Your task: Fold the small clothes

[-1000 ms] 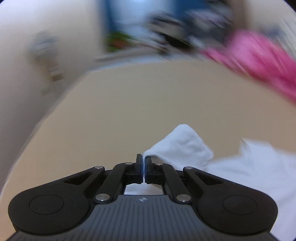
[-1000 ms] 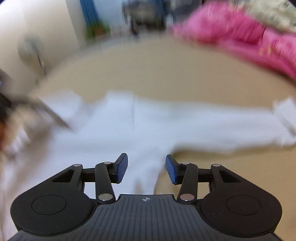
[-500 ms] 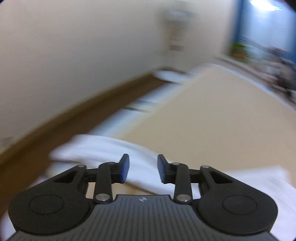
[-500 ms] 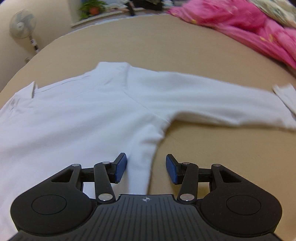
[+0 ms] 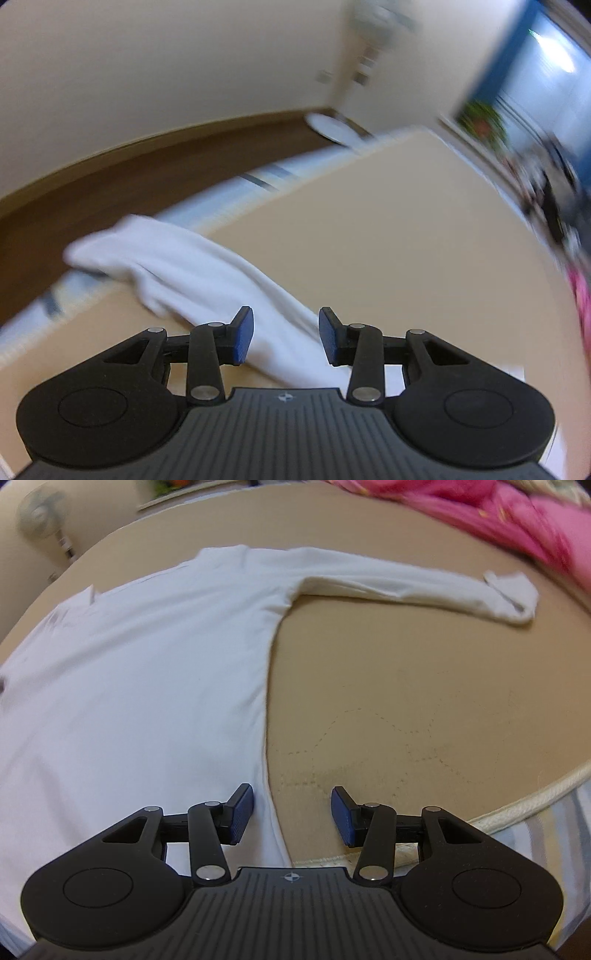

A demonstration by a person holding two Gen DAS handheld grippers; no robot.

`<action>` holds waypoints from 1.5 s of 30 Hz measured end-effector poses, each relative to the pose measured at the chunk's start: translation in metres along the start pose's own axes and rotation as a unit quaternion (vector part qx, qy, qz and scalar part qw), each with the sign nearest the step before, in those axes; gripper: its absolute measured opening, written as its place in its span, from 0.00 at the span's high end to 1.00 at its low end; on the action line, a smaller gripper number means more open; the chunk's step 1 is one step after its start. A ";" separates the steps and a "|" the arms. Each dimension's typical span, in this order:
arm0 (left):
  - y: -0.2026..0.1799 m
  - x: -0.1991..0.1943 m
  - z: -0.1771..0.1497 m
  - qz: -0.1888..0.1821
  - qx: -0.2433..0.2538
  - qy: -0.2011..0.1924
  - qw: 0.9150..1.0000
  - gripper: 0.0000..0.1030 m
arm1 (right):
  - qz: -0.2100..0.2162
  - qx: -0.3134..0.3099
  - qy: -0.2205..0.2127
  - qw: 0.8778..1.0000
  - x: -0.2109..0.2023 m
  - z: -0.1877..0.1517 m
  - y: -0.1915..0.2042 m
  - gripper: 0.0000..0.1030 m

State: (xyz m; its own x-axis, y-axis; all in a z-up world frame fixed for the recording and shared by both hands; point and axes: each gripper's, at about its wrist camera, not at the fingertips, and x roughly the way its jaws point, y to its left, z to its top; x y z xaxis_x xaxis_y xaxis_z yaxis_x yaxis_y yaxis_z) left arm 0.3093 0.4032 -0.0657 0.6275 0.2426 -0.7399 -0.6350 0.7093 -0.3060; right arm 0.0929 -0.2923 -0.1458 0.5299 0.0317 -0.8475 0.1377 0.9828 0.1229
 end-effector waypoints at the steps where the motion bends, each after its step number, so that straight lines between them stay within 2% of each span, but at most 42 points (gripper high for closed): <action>1: 0.018 0.006 0.017 0.008 -0.024 0.003 1.000 0.58 | 0.002 0.000 -0.003 1.000 -0.001 -0.003 -0.002 0.52; 2: 0.031 0.012 0.034 0.011 -0.042 0.013 0.999 0.57 | 0.004 0.002 -0.004 1.000 0.000 -0.004 -0.003 0.52; 4: 0.059 0.038 0.067 0.004 -0.078 0.068 0.995 0.57 | 0.004 0.006 0.000 1.000 0.003 0.000 -0.001 0.52; 6: 0.073 0.060 0.081 0.018 -0.096 0.110 0.989 0.57 | 0.000 0.008 0.004 1.000 0.005 0.004 0.001 0.52; 10: 0.081 0.091 0.095 0.036 -0.118 0.143 0.982 0.53 | -0.011 0.008 0.008 1.000 0.012 0.009 0.006 0.51; 11: 0.076 0.101 0.095 0.042 -0.123 0.155 0.979 0.46 | -0.013 0.007 0.008 1.000 0.013 0.010 0.008 0.51; 12: 0.075 0.108 0.096 0.046 -0.122 0.151 0.980 0.41 | -0.016 0.008 0.008 1.000 0.014 0.010 0.009 0.51; 13: 0.071 0.112 0.100 0.047 -0.117 0.145 0.981 0.32 | -0.018 0.010 0.008 1.000 0.015 0.010 0.010 0.50; 14: 0.064 0.118 0.103 0.053 -0.104 0.146 0.982 0.28 | -0.021 0.011 0.008 1.000 0.015 0.010 0.011 0.50; 15: 0.058 0.123 0.104 0.066 -0.090 0.151 0.982 0.30 | -0.024 0.011 0.007 1.000 0.015 0.010 0.011 0.50; 16: 0.051 0.124 0.106 0.091 -0.068 0.153 0.982 0.43 | -0.026 0.010 0.007 1.000 0.015 0.010 0.012 0.50; 17: 0.041 0.127 0.106 0.128 -0.032 0.154 0.979 0.66 | -0.028 0.008 0.006 1.000 0.016 0.009 0.012 0.50; 18: 0.033 0.130 0.105 0.158 0.006 0.155 0.975 0.73 | -0.029 0.007 0.005 1.000 0.016 0.009 0.013 0.50; 19: 0.026 0.131 0.103 0.170 0.030 0.153 0.973 0.89 | -0.030 0.006 0.004 1.000 0.016 0.009 0.014 0.50; 20: 0.022 0.128 0.105 0.180 0.043 0.151 0.971 0.96 | -0.030 0.005 0.004 1.000 0.016 0.009 0.014 0.50; 21: 0.019 0.123 0.106 0.186 0.051 0.146 0.970 0.96 | -0.029 0.005 0.003 1.000 0.016 0.008 0.013 0.50; 22: 0.014 0.113 0.110 0.183 0.059 0.125 0.973 0.96 | -0.027 0.006 0.002 1.000 0.015 0.008 0.013 0.50; 23: 0.010 0.098 0.116 0.163 0.058 0.093 0.981 0.96 | -0.026 0.006 0.002 1.000 0.015 0.008 0.012 0.50; 24: 0.008 0.080 0.121 0.132 0.050 0.060 0.988 0.96 | -0.025 0.005 0.001 1.000 0.015 0.008 0.011 0.50; 25: 0.008 0.054 0.124 0.086 0.031 0.014 0.996 0.96 | -0.024 0.005 0.000 1.000 0.015 0.008 0.011 0.50; 26: 0.012 0.032 0.124 0.051 0.017 -0.023 0.998 0.96 | -0.023 0.005 -0.001 1.000 0.014 0.008 0.011 0.50; 27: 0.019 0.010 0.122 0.019 -0.001 -0.063 0.998 0.96 | -0.023 0.005 -0.002 1.000 0.014 0.007 0.011 0.50; 29: 0.044 -0.018 0.111 -0.033 -0.049 -0.108 0.992 0.96 | -0.023 0.004 -0.004 1.000 0.014 0.006 0.012 0.50; 31: 0.077 -0.028 0.094 -0.067 -0.096 -0.119 0.986 0.95 | -0.023 0.004 -0.006 1.000 0.013 0.006 0.012 0.50; 33: 0.103 -0.024 0.071 -0.065 -0.119 -0.114 0.984 0.95 | -0.023 0.005 -0.007 1.000 0.013 0.006 0.011 0.50; 34: 0.113 -0.015 0.059 -0.053 -0.116 -0.098 0.987 0.94 | -0.023 0.005 -0.008 1.000 0.012 0.006 0.011 0.50; 36: 0.133 0.011 0.041 -0.011 -0.120 -0.041 0.992 0.93 | -0.023 0.005 -0.009 1.000 0.012 0.005 0.011 0.50; 38: 0.161 0.028 0.031 0.025 -0.167 0.010 0.986 0.92 | -0.024 0.004 -0.009 1.000 0.012 0.005 0.012 0.50; 40: 0.184 0.027 0.028 0.017 -0.220 0.012 0.975 0.90 | -0.024 0.005 -0.010 1.000 0.012 0.005 0.011 0.50; 42: 0.190 0.028 0.034 0.007 -0.226 0.006 0.974 0.71 | -0.024 0.005 -0.011 1.000 0.012 0.005 0.012 0.50; 43: 0.189 0.029 0.038 0.005 -0.217 0.007 0.976 0.53 | -0.025 0.004 -0.011 1.000 0.012 0.004 0.012 0.50; 44: 0.192 0.026 0.040 0.005 -0.205 0.013 0.979 0.43 | -0.025 0.004 -0.011 1.000 0.012 0.004 0.012 0.50; 45: 0.189 0.032 0.044 0.002 -0.191 0.020 0.981 0.42 | -0.026 0.003 -0.011 1.000 0.012 0.005 0.013 0.50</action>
State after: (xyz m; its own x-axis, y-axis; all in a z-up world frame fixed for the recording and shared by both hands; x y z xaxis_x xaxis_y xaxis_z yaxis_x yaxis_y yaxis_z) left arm 0.2289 0.5739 -0.1208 0.6119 0.2127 -0.7618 -0.7645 0.4062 -0.5006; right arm 0.1048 -0.2804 -0.1520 0.5402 -0.0231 -0.8412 0.1710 0.9818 0.0829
